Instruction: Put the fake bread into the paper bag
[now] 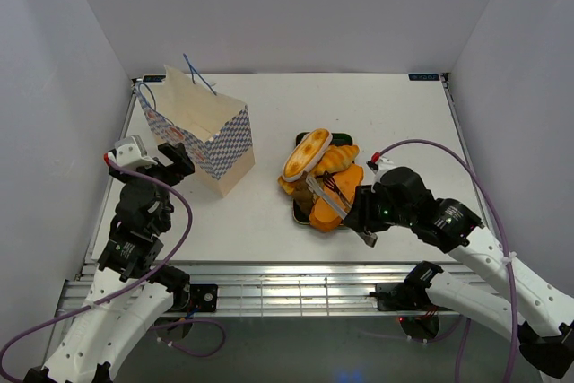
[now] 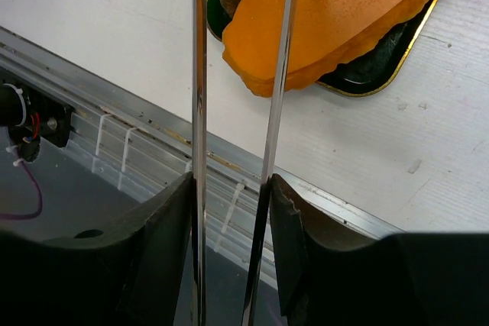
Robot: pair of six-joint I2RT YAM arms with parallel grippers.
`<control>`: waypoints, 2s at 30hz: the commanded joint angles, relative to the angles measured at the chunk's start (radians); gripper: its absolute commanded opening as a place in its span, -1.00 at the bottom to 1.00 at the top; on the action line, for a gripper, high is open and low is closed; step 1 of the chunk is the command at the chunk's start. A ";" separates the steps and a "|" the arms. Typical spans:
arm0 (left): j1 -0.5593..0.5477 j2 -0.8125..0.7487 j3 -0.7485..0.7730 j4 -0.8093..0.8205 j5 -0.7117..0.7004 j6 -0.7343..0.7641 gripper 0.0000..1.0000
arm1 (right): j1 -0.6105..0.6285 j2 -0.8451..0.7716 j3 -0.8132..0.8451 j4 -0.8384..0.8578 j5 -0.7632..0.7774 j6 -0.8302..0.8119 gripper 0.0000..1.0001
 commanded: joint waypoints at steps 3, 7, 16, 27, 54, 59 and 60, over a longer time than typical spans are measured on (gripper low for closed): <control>-0.005 0.005 0.016 -0.010 0.015 -0.007 0.95 | 0.002 0.012 0.042 0.069 -0.020 -0.008 -0.04; -0.005 0.007 0.017 -0.011 0.016 -0.009 0.95 | 0.002 0.010 0.049 0.059 -0.015 -0.009 -0.03; -0.005 0.011 0.017 -0.011 0.024 -0.009 0.95 | 0.002 -0.022 0.094 0.013 -0.024 0.004 -0.03; -0.005 0.011 0.017 -0.011 0.024 -0.010 0.95 | 0.002 -0.023 0.051 0.017 -0.004 0.007 -0.03; -0.008 0.010 0.017 -0.013 0.027 -0.009 0.95 | 0.002 0.030 -0.075 0.189 -0.069 0.018 -0.06; -0.008 0.011 0.017 -0.013 0.026 -0.009 0.95 | 0.002 0.023 -0.047 0.161 -0.062 0.018 -0.34; -0.010 0.010 0.017 -0.013 0.027 -0.009 0.95 | 0.002 0.018 -0.017 0.129 -0.058 0.018 -0.37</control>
